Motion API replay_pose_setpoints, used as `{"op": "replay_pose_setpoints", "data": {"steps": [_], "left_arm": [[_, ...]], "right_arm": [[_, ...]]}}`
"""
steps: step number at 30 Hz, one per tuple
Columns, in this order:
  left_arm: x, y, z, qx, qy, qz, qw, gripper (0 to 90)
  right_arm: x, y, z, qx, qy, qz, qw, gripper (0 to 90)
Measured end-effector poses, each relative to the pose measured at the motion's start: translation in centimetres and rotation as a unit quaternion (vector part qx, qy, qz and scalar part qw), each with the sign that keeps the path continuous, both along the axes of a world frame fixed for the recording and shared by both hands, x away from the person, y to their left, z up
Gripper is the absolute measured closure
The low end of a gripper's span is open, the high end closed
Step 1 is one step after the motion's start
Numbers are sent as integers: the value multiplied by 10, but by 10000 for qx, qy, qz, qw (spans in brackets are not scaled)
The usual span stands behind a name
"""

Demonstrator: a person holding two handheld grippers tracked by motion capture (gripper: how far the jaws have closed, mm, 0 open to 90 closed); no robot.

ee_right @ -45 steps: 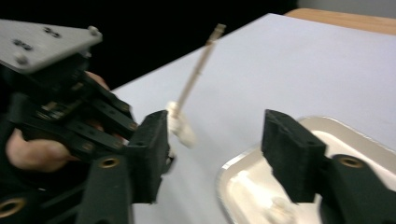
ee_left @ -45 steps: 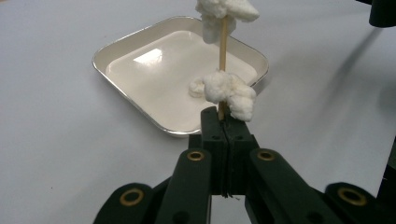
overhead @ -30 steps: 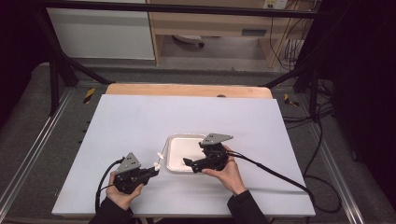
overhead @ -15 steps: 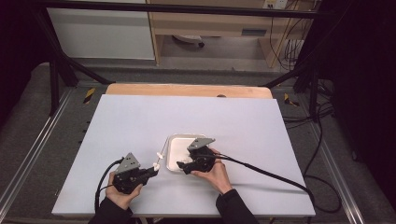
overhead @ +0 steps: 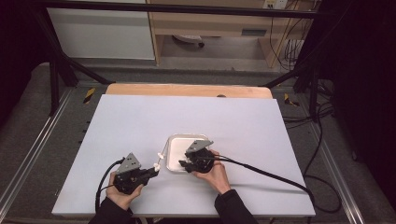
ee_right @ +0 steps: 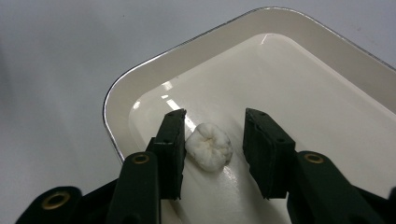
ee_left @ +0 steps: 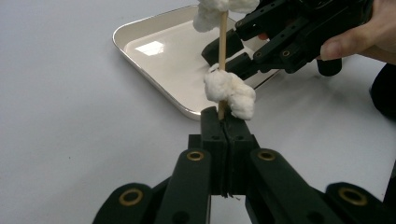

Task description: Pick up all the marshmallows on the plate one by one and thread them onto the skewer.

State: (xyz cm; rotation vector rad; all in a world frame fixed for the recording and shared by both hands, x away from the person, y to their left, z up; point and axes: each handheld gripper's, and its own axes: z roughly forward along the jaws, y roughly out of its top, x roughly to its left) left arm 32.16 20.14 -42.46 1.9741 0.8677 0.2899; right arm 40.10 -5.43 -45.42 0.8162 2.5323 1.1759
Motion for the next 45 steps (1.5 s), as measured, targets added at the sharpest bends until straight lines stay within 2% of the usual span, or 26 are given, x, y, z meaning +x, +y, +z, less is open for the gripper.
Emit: {"op": "replay_pose_setpoints", "data": {"steps": [3, 13, 18, 22, 26, 33, 42, 44, 45], "left_arm": [[0, 0, 0, 7, -2, -2, 10000, 886], [-1, 0, 0, 10, -25, -10, 10000, 886], [-2, -1, 1, 19, -51, -39, 10000, 886], [-3, -3, 1, 32, -80, -98, 9999, 886], [-4, -7, 1, 83, -109, -156, 9998, 886], [-7, -11, 2, 136, -171, -283, 9994, 886], [-10, -17, 2, 175, -243, -416, 9987, 886], [-10, -18, 2, 192, -259, -452, 9985, 886], [-11, -19, 2, 210, -273, -469, 9983, 886]], "right_arm": [[-1, 0, 0, 21, 13, 29, 10000, 667], [-1, -2, 4, 111, 106, -76, 9999, 722], [-4, -8, 21, 426, 96, -14, 9990, 730], [-9, -19, 42, 820, 37, 39, 9966, 733], [-15, -28, 63, 1168, -31, 135, 9931, 738], [-20, -42, 91, 1803, -16, 256, 9833, 746], [-15, -52, 110, 2498, 171, 374, 9674, 755], [-14, -52, 112, 2588, 207, 397, 9649, 756], [-13, -51, 113, 2593, 226, 409, 9647, 756]]}}
